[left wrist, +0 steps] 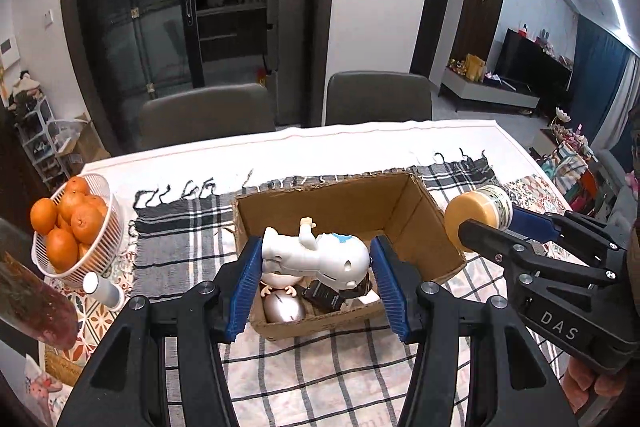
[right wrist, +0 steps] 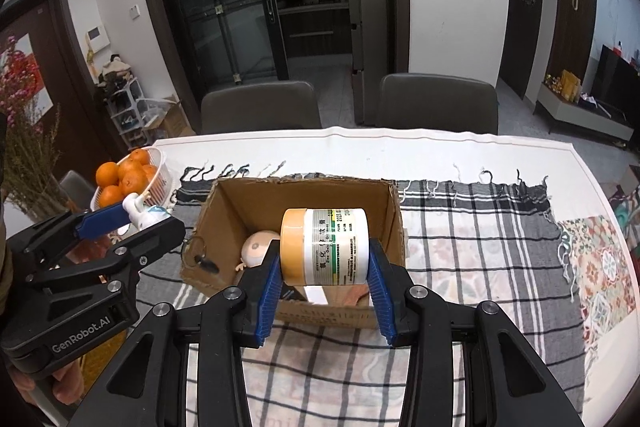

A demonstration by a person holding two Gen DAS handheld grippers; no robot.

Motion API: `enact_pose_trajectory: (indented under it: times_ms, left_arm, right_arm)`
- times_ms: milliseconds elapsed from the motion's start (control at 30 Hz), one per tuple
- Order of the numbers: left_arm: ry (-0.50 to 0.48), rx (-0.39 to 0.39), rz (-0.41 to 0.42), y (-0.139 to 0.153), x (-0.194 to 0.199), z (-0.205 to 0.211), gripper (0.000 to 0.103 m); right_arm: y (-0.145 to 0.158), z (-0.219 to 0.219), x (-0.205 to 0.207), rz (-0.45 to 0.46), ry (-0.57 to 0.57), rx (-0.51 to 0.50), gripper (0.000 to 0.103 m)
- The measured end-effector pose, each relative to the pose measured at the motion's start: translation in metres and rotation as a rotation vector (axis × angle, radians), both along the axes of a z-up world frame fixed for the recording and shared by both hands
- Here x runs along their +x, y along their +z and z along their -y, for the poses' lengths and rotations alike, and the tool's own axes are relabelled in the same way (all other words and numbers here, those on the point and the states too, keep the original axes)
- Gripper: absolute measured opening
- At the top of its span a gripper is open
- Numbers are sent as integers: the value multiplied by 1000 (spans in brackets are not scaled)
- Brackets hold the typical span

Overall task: Organize rigid objects
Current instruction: 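Lift the figurine and jar and carry both over the box, then open both tools to drop the figurine and jar into the box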

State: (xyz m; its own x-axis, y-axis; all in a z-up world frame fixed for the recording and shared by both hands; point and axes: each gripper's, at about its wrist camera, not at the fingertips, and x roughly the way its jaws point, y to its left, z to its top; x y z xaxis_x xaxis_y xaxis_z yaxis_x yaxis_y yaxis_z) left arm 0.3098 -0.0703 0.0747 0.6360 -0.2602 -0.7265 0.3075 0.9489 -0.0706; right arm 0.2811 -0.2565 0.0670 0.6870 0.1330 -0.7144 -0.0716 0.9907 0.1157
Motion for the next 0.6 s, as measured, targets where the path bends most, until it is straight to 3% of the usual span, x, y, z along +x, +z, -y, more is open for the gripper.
enact_pose_trajectory:
  times_ms: [600]
  left_arm:
    - [20, 47, -162, -45, 51, 3, 54]
  right_arm:
    - [-43, -1, 57, -172, 28, -26, 41]
